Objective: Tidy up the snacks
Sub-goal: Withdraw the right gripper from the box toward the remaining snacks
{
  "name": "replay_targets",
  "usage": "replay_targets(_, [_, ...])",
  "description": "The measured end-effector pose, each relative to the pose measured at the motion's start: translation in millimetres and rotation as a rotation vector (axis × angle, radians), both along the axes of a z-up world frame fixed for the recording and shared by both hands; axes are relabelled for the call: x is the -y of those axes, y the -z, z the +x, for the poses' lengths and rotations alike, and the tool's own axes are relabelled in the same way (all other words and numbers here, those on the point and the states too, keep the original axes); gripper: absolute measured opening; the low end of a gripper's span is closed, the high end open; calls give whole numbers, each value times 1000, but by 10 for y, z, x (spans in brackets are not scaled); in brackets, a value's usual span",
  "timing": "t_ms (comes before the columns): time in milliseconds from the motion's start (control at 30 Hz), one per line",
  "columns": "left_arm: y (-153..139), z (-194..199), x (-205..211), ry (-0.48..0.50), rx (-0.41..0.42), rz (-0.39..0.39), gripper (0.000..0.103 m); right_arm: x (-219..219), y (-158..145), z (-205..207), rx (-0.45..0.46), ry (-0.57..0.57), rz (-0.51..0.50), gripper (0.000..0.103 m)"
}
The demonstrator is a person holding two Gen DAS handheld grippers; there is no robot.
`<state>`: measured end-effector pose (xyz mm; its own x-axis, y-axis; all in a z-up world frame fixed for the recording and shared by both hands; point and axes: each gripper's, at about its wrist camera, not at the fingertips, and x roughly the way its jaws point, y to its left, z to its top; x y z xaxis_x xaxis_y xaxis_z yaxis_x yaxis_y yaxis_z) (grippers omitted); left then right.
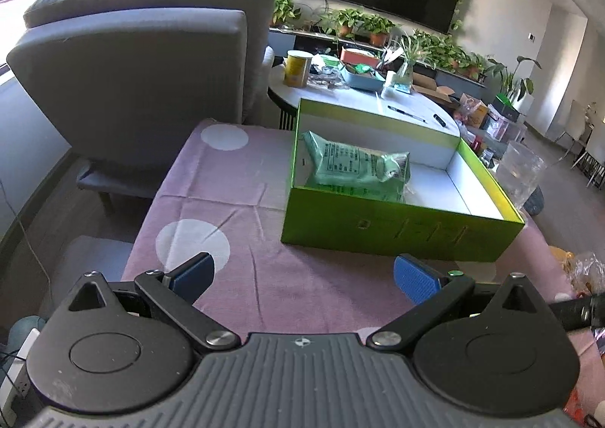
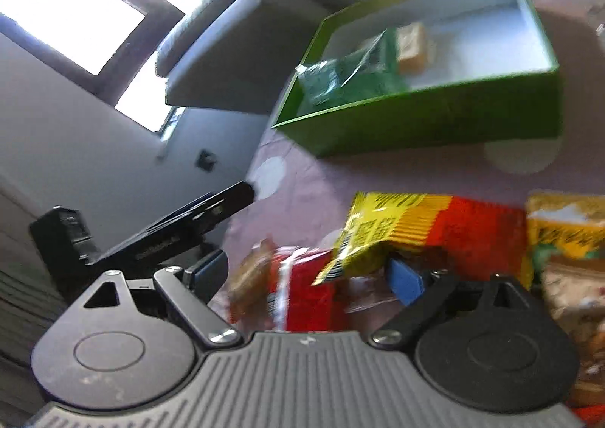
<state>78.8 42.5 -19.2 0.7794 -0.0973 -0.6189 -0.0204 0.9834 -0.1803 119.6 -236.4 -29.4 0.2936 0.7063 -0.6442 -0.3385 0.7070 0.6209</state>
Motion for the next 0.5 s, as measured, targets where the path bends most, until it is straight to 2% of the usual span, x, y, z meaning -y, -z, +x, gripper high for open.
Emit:
replay_targets(133, [35, -7, 100, 54, -17, -13, 102, 133, -97, 11, 60, 63, -40, 72])
replay_targets(267, [49, 5, 256, 105, -21, 4, 102, 371, -207, 64, 72, 121, 4, 72])
replay_targets(367, [52, 40, 349, 123, -22, 18, 102, 482, -251, 80, 107, 202, -28, 72])
replay_targets(467, [66, 72, 406, 133, -27, 23, 102, 487, -189, 135, 118, 261, -79, 65])
replay_targets(500, [69, 87, 427, 137, -29, 30, 102, 447, -155, 143, 128, 268, -136, 60])
